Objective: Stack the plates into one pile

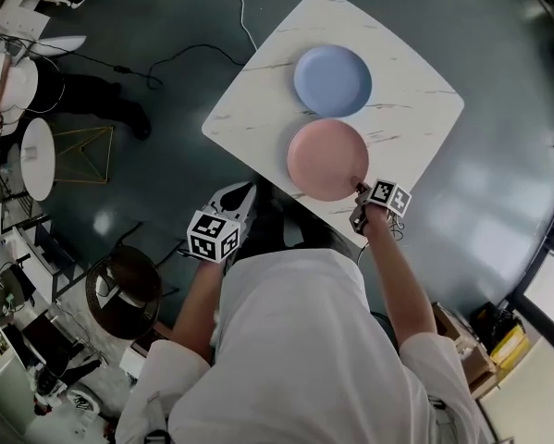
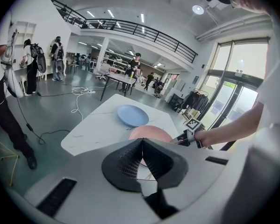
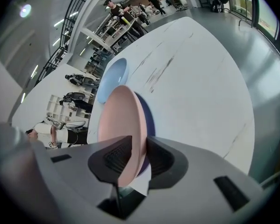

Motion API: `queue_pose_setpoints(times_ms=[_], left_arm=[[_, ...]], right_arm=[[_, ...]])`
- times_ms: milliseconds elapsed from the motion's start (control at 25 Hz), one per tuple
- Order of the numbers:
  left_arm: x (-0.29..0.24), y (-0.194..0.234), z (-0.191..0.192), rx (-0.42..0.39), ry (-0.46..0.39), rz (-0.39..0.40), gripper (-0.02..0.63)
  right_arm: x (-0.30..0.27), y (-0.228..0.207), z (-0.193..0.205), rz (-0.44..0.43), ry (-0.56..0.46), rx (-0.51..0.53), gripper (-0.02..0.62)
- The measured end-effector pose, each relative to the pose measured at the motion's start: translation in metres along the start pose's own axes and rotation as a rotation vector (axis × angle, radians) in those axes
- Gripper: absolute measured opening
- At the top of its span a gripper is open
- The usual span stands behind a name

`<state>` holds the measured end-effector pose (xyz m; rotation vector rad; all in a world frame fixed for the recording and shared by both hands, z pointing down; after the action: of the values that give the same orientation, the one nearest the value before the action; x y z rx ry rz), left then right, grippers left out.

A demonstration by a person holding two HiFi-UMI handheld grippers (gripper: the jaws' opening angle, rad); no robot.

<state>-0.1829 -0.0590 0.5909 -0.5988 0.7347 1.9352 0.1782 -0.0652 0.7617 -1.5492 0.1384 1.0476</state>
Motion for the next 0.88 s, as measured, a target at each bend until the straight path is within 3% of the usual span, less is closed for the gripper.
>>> queue_pose_setpoints(times_ms=[160,480,760,880], left_arm=[[-0.004,0.005,-0.003,-0.010,0.001,0.029,0.014],[-0.016,0.017,-0.015,-0.045,-0.001,0.093,0.014],[-0.026,0.025,-0.021,-0.081,0.017,0.156,0.014],[-0.029,0.034,-0.022,-0.096,0.033,0.183,0.014]], right_arm=[[0.009,0.002,0.001,0.010,-0.005,-0.003,0.117],[0.041,0.007,-0.005,0.027,-0.131,-0.035,0.120],[0.064,0.023,0.005,-0.040,-0.247,-0.020,0.117],[0.071,0.031,0.018,-0.040,-0.284,0.007,0.085]])
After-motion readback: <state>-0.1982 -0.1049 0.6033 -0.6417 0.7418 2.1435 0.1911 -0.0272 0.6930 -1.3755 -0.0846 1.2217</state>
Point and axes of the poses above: the fingertips, and each gripper's own axes: x backward along the fingers, y to its left, z out of its underside, the point moved 7 cm from there along x, backward along the fingers, and after that the axes turned 11 degrees about -z, right-handed, at the moved point
